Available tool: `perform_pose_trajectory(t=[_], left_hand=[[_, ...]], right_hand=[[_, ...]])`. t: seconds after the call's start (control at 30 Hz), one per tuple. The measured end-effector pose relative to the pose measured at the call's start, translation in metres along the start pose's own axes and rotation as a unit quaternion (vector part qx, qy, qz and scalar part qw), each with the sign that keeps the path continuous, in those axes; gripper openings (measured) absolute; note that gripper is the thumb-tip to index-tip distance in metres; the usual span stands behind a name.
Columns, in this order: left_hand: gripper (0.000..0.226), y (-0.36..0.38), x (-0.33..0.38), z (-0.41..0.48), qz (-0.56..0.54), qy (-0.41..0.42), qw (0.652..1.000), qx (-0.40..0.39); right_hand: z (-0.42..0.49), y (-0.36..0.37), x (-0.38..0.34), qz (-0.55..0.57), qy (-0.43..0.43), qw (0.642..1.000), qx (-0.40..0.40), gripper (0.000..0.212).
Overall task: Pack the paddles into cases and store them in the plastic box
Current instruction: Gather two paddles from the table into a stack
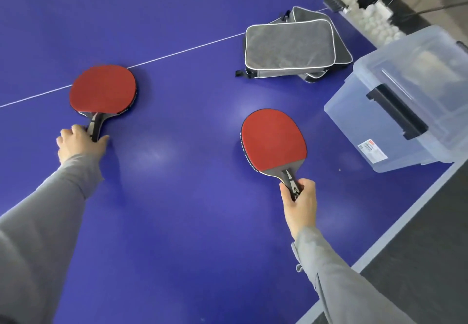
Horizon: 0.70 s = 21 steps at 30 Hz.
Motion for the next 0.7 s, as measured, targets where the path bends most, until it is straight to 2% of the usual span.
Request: perform_pose_trajectory(t=[0.1, 0.2, 0.23, 0.3, 0.37, 0.47, 0.57, 0.7], left_hand=[[0.038, 0.004, 0.003, 0.012, -0.022, -0.015, 0.999, -0.035], [0.023, 0.007, 0.02, 0.011, -0.084, -0.014, 0.989, -0.124], [0.019, 0.009, 0.027, 0.01, -0.144, -0.021, 0.978, -0.152], [0.013, 0.013, 0.042, 0.003, -0.313, -0.052, 0.929, -0.188], [0.018, 0.013, 0.051, -0.013, -0.424, -0.077, 0.885, -0.178], [0.012, 0.012, 0.056, -0.068, -0.44, -0.052, 0.886, -0.139], [0.016, 0.028, 0.043, -0.15, -0.43, -0.053, 0.895, -0.102], [0.023, 0.062, 0.026, -0.265, -0.423, -0.098, 0.891, -0.13]], right_hand=[[0.001, 0.003, -0.002, 0.012, 0.002, 1.0, 0.006, 0.022], [0.001, 0.0, -0.002, 0.016, 0.004, 1.0, 0.009, 0.022], [0.001, -0.003, -0.002, 0.015, 0.002, 1.0, 0.011, 0.022], [0.0, -0.006, -0.003, 0.013, 0.001, 1.0, 0.014, 0.021], [0.0, -0.01, -0.004, 0.015, -0.001, 1.0, 0.015, 0.021], [-0.006, -0.018, -0.005, 0.038, -0.001, 0.999, 0.021, 0.021], [-0.017, -0.028, 0.001, 0.065, 0.018, 0.998, 0.017, 0.021], [-0.036, -0.039, 0.008, 0.081, 0.024, 0.996, -0.001, 0.02]])
Point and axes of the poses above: each hand's wrist, its own z-axis towards the middle knuckle, its own y-axis out of the palm, x = y × z, the point moved 7 cm from there along z, towards the middle knuckle, and after that the axes turned 12 degrees about z, right-handed, at the moved point
